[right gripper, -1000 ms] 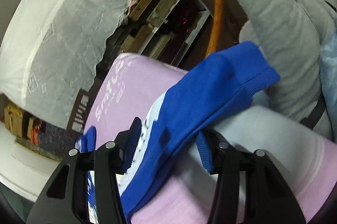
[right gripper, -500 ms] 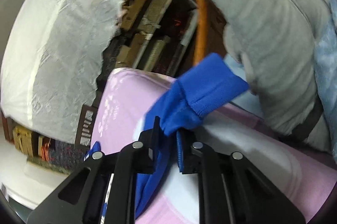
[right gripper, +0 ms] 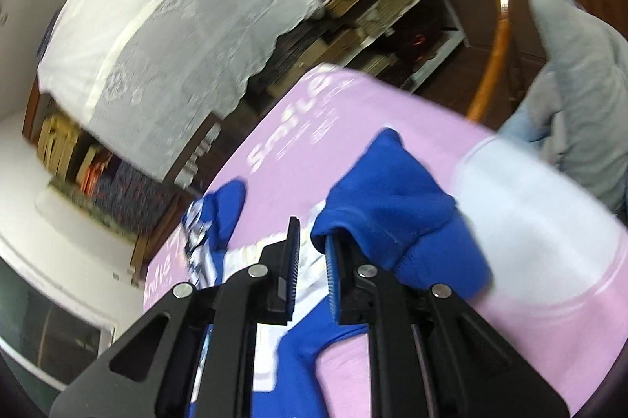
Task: Fold large clothes
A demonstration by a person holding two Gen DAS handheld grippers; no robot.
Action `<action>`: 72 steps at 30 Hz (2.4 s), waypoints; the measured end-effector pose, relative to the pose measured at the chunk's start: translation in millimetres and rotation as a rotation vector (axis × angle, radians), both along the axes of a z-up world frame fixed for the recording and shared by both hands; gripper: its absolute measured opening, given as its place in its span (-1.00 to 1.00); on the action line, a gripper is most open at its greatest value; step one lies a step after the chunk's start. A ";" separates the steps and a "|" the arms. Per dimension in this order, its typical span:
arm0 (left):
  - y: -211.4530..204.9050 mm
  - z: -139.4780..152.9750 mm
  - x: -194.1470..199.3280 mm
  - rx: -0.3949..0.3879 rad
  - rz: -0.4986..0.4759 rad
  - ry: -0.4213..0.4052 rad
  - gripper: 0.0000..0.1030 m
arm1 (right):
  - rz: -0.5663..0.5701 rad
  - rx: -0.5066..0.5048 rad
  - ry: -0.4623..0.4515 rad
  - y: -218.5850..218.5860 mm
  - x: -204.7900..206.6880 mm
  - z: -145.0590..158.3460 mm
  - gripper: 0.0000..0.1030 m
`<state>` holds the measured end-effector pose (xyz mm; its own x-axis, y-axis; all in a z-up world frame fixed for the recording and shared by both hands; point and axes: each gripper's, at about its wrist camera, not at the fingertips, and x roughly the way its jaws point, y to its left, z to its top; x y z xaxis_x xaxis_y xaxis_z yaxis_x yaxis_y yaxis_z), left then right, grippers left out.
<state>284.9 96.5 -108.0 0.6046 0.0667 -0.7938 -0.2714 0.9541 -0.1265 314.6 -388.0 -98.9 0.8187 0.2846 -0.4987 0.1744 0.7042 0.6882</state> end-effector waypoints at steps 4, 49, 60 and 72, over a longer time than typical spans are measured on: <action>2.7 3.9 -3.7 -0.038 -0.001 -0.010 0.93 | 0.079 -0.046 -0.009 45.6 6.8 13.4 -0.76; -12.0 -1.8 -5.0 -0.071 -0.068 0.030 0.93 | 0.219 -0.260 0.010 115.9 42.6 38.2 -0.88; -7.1 -2.0 -4.6 -0.085 -0.063 0.035 0.93 | 0.563 -0.260 0.056 264.6 57.0 32.4 -0.88; -14.4 -3.2 -3.4 -0.094 -0.118 0.015 0.93 | 0.542 -0.214 0.032 202.0 30.8 15.0 -0.20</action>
<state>281.5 82.1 -111.2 0.5914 -0.0794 -0.8024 -0.1602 0.9637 -0.2134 345.4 -186.0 -83.9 0.5677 0.5494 -0.6131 -0.2318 0.8213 0.5213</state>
